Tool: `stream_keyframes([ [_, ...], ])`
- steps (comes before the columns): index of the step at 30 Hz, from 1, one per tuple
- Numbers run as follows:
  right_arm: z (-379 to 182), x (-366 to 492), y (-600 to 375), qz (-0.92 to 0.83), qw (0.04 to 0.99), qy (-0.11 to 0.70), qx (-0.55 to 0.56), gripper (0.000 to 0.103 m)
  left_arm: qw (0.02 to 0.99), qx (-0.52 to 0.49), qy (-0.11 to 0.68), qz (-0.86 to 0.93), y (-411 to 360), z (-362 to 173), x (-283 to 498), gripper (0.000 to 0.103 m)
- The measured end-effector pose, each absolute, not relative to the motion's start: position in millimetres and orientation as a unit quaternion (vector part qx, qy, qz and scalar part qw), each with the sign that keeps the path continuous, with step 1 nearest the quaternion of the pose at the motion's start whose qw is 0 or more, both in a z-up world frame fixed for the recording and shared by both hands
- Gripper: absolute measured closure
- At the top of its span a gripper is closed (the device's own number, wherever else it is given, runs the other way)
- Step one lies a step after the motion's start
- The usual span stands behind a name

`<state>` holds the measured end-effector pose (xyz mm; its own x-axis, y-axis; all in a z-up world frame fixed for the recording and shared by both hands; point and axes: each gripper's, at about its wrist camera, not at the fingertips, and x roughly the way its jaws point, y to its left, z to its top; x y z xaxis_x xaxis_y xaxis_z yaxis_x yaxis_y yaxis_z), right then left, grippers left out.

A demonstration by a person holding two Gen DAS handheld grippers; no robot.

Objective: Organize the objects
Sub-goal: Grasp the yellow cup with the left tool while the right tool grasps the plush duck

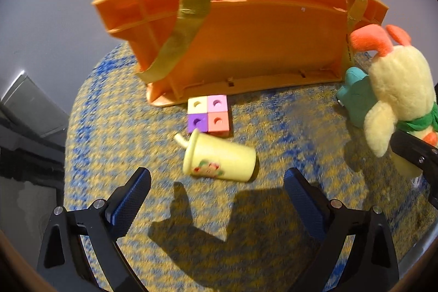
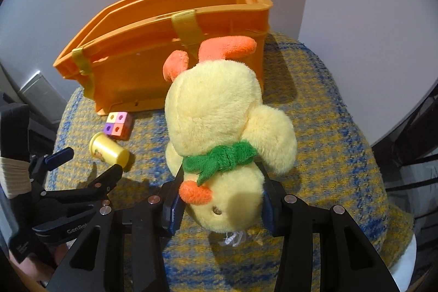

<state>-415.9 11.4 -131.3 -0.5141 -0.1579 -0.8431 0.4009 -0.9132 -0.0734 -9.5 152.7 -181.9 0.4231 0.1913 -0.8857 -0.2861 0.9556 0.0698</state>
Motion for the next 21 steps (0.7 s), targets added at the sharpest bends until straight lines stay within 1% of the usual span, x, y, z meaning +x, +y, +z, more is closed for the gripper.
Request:
stream_keyframes([
  [3, -135, -421, 14, -0.86, 0.158, 0.129, 0.468, 0.058, 0.84, -0.045, 0.523, 0.138, 156, -188, -1, 0.005],
  [9, -146, -427, 14, -0.856, 0.155, 0.129, 0.477, 0.058, 0.832, -0.043, 0.538, 0.128, 160, -200, 10, 0.013],
  [14, -152, -429, 11, -0.853, 0.155, 0.13, 0.481, 0.057, 0.828, -0.043, 0.546, 0.118, 162, -206, 13, 0.033],
  [15, -152, -429, 11, -0.852, 0.155, 0.131, 0.482, 0.057, 0.828, -0.043, 0.547, 0.117, 162, -207, 13, 0.041],
  [16, -153, -429, 11, -0.852, 0.155, 0.131, 0.482, 0.058, 0.827, -0.045, 0.548, 0.117, 163, -207, 14, 0.045],
  [21, -151, -426, 9, -0.852, 0.158, 0.131, 0.481, 0.058, 0.832, -0.042, 0.542, 0.112, 164, -202, 12, 0.045],
])
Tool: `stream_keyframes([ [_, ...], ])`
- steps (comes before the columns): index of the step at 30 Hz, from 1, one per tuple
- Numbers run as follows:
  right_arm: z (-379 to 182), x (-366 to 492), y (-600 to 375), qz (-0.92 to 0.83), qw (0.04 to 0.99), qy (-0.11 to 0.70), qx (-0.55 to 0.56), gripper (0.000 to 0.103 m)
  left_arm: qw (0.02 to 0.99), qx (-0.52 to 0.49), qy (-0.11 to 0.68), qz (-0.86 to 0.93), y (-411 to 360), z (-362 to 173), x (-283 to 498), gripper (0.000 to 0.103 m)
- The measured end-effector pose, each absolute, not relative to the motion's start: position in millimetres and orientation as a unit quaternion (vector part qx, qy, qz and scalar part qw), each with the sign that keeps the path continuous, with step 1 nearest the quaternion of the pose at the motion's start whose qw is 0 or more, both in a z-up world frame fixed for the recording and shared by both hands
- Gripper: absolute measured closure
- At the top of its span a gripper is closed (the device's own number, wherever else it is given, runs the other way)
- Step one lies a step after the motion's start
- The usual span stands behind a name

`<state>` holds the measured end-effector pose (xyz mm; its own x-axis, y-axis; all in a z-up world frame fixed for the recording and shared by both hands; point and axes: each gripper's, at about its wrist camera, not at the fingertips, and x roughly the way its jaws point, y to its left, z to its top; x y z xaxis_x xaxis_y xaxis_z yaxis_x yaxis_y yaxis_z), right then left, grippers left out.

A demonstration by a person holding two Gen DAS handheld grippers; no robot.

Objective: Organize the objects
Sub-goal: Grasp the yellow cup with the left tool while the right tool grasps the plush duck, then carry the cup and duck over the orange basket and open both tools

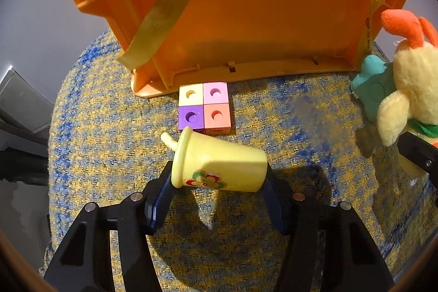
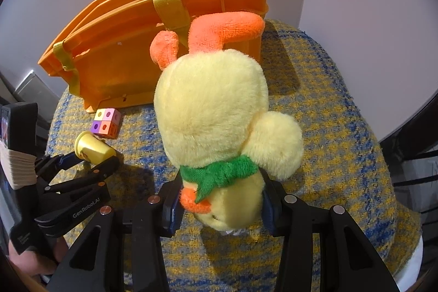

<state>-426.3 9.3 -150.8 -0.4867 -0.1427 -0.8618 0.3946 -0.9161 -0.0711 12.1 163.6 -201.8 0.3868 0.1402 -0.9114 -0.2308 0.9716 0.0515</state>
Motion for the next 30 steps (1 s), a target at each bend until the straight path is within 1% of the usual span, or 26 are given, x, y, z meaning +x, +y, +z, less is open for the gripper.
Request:
stream_keyframes([
  [10, -136, -413, 8, -0.855, 0.171, 0.128, 0.472, 0.058, 0.845, -0.031, 0.522, 0.113, 161, -173, -2, 0.045],
  [22, -98, -386, 6, -0.866, 0.194, 0.13, 0.441, 0.058, 0.862, -0.024, 0.493, 0.119, 166, -125, -25, 0.045],
  [25, -89, -381, 5, -0.869, 0.2, 0.13, 0.435, 0.058, 0.866, -0.022, 0.485, 0.12, 173, -113, -44, 0.045],
  [26, -86, -379, 6, -0.869, 0.202, 0.129, 0.432, 0.058, 0.866, -0.021, 0.484, 0.12, 178, -112, -35, 0.045],
  [30, -73, -373, 7, -0.872, 0.21, 0.13, 0.423, 0.058, 0.872, -0.017, 0.475, 0.116, 163, -98, -47, 0.045],
])
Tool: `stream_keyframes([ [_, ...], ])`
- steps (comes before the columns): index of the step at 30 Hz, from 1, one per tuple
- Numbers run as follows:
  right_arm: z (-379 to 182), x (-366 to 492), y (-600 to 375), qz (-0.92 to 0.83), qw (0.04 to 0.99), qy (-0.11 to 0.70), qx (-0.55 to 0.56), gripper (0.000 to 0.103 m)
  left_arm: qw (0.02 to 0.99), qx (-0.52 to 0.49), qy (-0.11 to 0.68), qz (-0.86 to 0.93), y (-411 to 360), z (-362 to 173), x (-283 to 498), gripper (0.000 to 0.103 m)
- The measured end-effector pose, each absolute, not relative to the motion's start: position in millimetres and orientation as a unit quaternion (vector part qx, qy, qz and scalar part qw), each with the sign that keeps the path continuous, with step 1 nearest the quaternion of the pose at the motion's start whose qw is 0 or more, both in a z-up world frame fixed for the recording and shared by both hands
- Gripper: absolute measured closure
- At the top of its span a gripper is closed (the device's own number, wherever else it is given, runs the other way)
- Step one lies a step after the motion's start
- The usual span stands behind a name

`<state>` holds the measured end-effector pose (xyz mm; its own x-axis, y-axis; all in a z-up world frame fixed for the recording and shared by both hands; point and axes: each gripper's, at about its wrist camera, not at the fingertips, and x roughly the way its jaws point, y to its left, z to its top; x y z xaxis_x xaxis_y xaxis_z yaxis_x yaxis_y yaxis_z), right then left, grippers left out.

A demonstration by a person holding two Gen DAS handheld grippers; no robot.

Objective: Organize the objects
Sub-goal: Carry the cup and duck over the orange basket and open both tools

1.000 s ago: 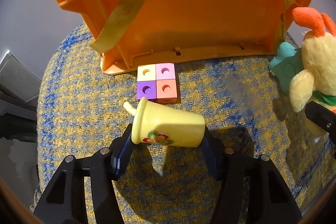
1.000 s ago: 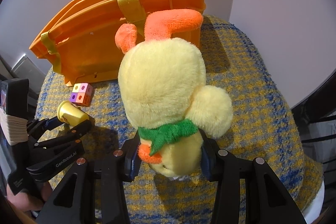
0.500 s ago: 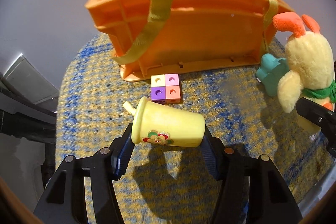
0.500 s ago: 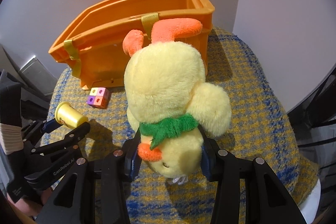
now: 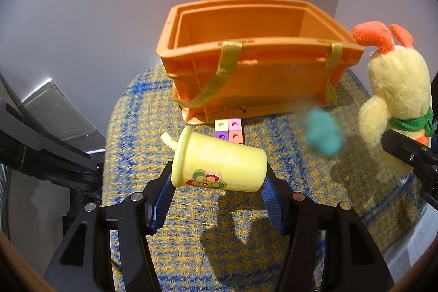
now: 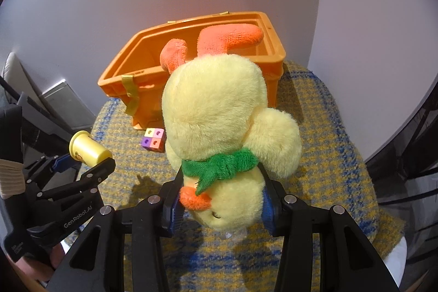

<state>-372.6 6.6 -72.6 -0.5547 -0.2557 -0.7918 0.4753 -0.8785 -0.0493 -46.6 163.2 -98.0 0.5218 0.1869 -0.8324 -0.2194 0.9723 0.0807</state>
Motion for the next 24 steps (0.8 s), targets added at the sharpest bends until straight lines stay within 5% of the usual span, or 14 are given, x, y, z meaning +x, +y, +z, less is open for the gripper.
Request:
stream_keyframes([
  [24, -5, -383, -12, -0.885, 0.227, 0.137, 0.384, 0.058, 0.893, -0.007, 0.44, 0.097, 167, -23, -32, 0.045],
])
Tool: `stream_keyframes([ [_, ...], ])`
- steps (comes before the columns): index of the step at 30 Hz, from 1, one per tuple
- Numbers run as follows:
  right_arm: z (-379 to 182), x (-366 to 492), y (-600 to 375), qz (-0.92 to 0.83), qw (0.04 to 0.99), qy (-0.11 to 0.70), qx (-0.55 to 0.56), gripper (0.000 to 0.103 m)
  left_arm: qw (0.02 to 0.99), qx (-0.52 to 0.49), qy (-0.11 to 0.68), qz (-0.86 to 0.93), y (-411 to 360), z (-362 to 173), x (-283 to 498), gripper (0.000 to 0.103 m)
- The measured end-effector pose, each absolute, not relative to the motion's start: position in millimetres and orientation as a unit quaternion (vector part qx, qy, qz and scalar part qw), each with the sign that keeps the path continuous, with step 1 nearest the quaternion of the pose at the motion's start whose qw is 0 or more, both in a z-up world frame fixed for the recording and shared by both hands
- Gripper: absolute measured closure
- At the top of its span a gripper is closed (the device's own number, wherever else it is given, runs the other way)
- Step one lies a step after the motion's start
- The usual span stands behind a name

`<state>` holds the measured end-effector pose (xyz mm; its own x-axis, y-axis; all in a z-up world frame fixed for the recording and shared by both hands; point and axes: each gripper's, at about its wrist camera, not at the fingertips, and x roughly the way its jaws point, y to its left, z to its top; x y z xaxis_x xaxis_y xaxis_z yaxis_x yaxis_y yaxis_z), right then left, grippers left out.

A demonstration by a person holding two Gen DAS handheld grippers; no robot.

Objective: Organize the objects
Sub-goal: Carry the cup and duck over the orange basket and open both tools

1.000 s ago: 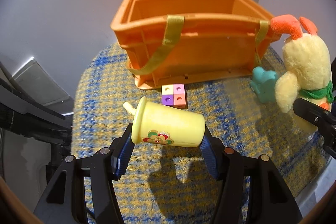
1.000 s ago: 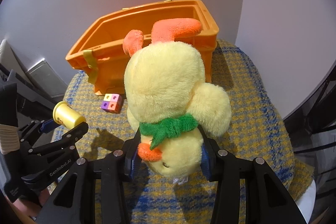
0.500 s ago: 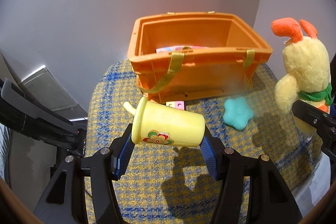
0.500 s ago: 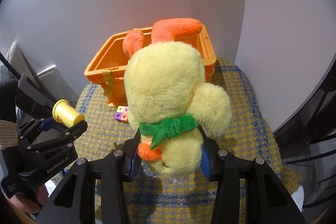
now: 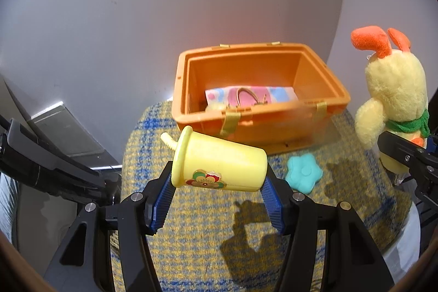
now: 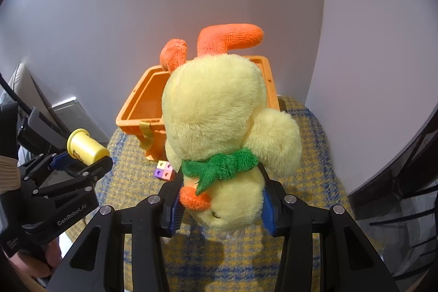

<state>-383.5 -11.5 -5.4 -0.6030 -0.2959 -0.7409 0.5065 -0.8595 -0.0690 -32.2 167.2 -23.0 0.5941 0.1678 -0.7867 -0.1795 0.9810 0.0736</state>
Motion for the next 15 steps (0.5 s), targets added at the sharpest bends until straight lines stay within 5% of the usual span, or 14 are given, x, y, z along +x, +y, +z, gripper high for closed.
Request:
stream_keyframes([
  [15, 12, -428, -37, -0.889, 0.226, 0.139, 0.374, 0.058, 0.906, 0.01, 0.415, 0.08, 178, 5, 13, 0.045],
])
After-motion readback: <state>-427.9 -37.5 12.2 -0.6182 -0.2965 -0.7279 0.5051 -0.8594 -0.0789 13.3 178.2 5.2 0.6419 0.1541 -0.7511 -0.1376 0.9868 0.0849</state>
